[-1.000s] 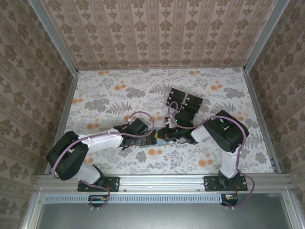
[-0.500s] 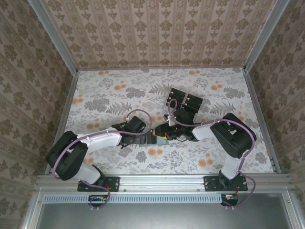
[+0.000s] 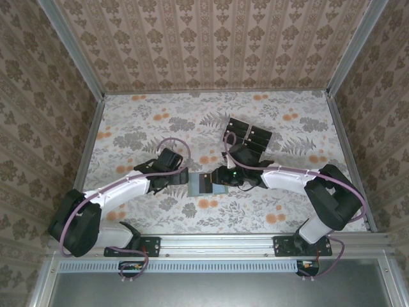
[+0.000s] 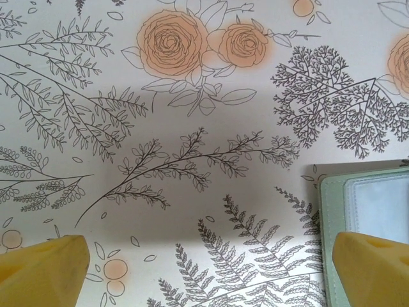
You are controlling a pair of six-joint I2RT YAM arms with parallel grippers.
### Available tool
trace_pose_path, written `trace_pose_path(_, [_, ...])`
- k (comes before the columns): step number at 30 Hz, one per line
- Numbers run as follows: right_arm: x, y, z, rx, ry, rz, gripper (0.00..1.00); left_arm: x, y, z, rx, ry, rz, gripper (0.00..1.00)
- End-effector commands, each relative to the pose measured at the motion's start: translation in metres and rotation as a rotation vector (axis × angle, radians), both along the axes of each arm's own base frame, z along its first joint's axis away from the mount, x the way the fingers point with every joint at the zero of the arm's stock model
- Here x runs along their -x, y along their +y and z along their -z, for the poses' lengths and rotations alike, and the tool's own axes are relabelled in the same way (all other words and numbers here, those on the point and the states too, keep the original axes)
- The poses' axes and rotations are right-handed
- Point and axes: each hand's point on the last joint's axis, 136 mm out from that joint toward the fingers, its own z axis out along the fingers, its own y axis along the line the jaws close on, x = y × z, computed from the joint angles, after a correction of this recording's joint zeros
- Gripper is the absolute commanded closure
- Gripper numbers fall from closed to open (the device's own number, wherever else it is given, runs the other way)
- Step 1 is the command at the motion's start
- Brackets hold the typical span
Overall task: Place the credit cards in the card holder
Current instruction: Insert the credit card into the card slot.
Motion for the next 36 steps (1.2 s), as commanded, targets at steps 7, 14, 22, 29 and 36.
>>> trace_pose_path(7, [-0.001, -0.02, 0.017, 0.356, -0.055, -0.008, 0.86, 0.013, 0.009, 0.015, -0.056, 0.076, 0.028, 0.0])
trace_pose_path(14, [-0.009, -0.011, 0.023, 0.373, -0.056, -0.016, 0.89, 0.016, 0.011, 0.023, -0.082, 0.098, 0.027, 0.0])
trace_pose_path(22, [-0.014, -0.001, 0.033, 0.379, -0.044, -0.032, 0.9, 0.016, 0.008, 0.037, -0.119, 0.13, 0.039, 0.0])
trace_pose_path(29, [-0.017, 0.009, 0.041, 0.368, -0.031, -0.043, 0.9, 0.015, 0.002, 0.045, -0.129, 0.148, 0.051, 0.0])
trace_pose_path(36, [-0.02, 0.023, 0.041, 0.33, -0.026, -0.055, 0.91, 0.016, 0.0, 0.05, -0.136, 0.157, 0.055, 0.0])
